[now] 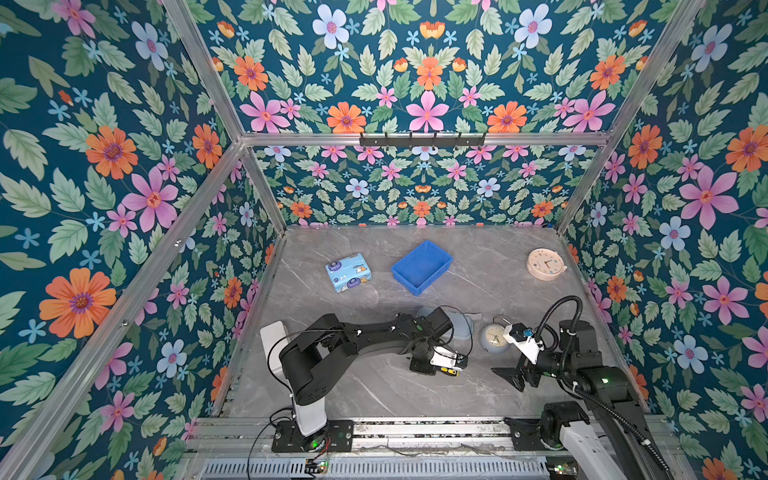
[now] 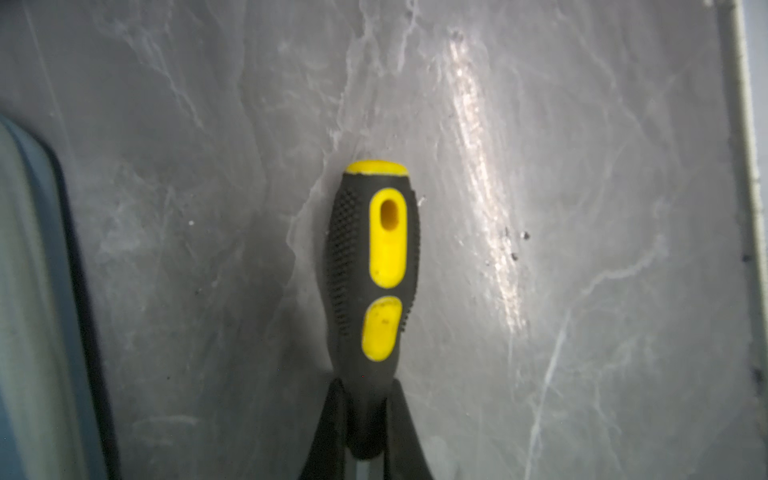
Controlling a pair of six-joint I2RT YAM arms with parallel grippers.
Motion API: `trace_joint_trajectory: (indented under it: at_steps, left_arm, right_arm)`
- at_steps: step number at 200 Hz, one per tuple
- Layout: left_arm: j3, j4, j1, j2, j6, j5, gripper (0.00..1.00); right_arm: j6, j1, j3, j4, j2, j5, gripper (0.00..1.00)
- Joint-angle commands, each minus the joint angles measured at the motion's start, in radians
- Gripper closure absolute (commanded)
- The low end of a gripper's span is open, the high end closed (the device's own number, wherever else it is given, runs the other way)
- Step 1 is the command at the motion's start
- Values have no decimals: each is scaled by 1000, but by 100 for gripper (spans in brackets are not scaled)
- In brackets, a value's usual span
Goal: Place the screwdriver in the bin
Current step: 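Lift the screwdriver with the left gripper and carry it over the blue bin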
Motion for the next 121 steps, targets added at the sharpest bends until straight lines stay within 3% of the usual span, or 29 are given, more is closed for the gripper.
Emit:
trace_joint_trajectory:
  at_steps: [1,59,121]
  left_arm:
    - [4,-71,0,7,-28,-43,100]
    - [-49,54,4,-105,-134,-10,100]
    - [-48,109,84,-212,-246,-1,100]
  right_arm:
    - [-8,1,4,6,0,-4,1]
    - [15,2,37,14,3,-33,1]
    - [44,12,101,44,28,-96,1]
